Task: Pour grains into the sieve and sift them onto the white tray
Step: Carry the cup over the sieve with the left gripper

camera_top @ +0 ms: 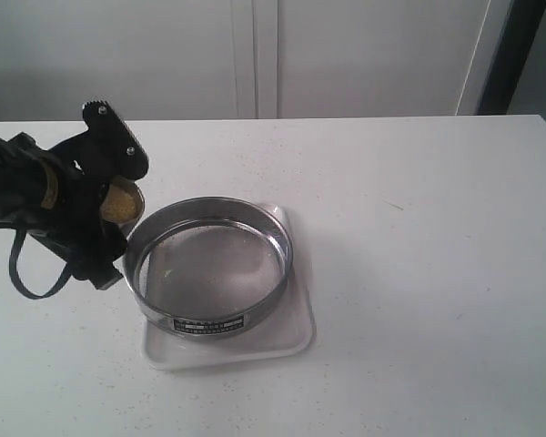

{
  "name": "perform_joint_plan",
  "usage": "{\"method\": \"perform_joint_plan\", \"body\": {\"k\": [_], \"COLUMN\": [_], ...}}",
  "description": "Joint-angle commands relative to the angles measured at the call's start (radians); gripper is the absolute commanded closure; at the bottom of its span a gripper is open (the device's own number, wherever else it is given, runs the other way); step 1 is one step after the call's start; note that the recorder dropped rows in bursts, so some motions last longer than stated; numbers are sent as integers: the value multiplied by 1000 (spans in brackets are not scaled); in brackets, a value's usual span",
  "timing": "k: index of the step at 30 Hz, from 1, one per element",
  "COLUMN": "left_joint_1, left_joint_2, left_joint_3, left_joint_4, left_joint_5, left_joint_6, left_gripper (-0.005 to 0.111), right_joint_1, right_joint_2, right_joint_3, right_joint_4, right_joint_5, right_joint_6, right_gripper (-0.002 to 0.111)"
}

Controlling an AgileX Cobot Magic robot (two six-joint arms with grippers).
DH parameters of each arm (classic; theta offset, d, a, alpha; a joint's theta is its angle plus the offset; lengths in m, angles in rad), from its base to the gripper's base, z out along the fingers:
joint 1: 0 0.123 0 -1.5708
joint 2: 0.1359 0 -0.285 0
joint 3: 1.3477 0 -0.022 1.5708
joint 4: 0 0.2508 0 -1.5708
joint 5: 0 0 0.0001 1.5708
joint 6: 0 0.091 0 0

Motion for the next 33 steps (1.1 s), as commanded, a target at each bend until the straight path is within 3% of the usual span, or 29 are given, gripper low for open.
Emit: {"method": "perform_joint_plan", "body": {"k": [1, 11, 19, 33], "left_joint_1": [-9, -30, -68, -76], "left_joint_2": [-8, 20, 110, 192], "left_joint_3": [-47, -108, -206, -290], "left_joint_4": [-35, -86, -91, -91], "left_joint_5": [50, 131, 268, 365], "left_joint_6": [39, 196, 208, 266], "left_gripper": [107, 107, 107, 107], "right_joint_1": [0, 0, 0, 0], "right_joint_2": [0, 0, 0, 0], "right_joint_3": [5, 5, 5, 5], "right_joint_4": [-7, -7, -7, -6], "right_joint_5": [-9, -9, -9, -9], "right_joint_6": [0, 0, 0, 0], "right_gripper": [108, 108, 108, 108]}}
